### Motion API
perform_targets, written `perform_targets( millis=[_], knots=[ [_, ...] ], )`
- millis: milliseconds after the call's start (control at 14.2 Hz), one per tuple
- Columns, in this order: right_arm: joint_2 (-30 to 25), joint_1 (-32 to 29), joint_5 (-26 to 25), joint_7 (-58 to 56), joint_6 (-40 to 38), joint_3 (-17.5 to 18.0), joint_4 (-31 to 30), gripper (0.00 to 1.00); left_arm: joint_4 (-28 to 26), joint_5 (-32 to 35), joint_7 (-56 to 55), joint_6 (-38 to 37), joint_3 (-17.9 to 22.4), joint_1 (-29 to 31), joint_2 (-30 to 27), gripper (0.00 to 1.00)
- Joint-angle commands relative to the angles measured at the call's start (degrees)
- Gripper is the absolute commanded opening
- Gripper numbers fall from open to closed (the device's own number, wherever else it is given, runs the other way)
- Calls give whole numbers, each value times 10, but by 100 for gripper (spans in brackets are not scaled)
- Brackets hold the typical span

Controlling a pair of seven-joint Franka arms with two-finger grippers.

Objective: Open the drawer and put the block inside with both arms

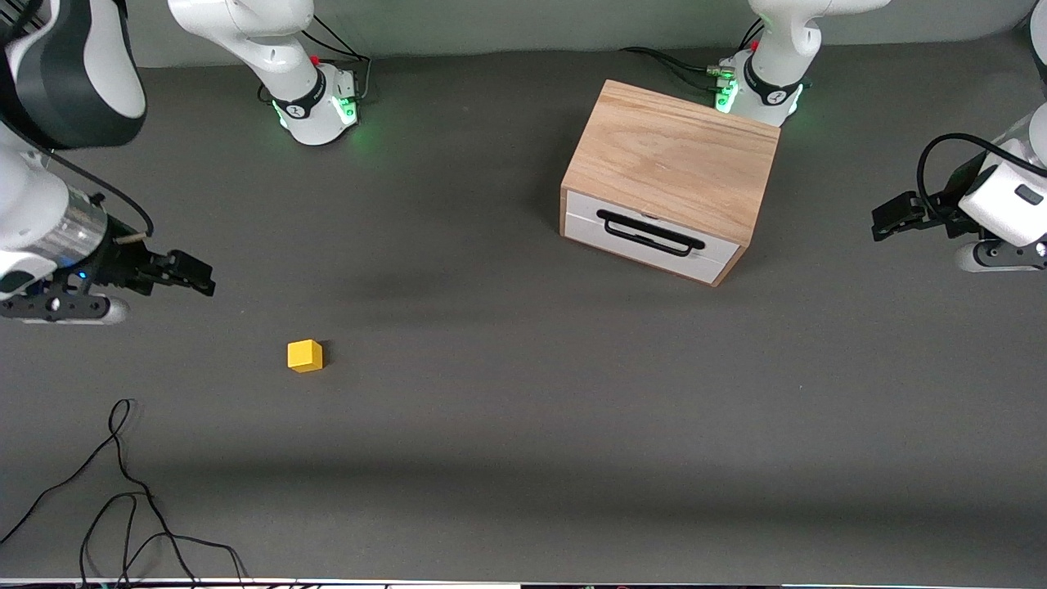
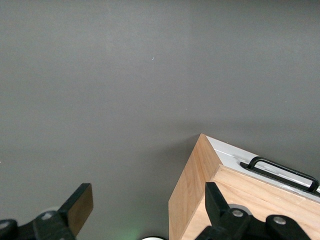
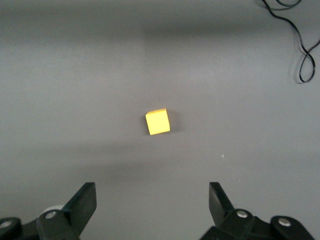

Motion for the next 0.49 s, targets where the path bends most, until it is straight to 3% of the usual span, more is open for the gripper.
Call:
perform_targets(
  millis=[0, 424],
  knots=[
    [27, 1, -3, 9, 28, -1, 5, 100, 5, -12, -31, -2, 1, -11, 1, 100],
    [29, 0, -3, 5, 37, -2, 4, 100, 12, -15, -438, 7, -79, -72, 13, 100]
  ],
)
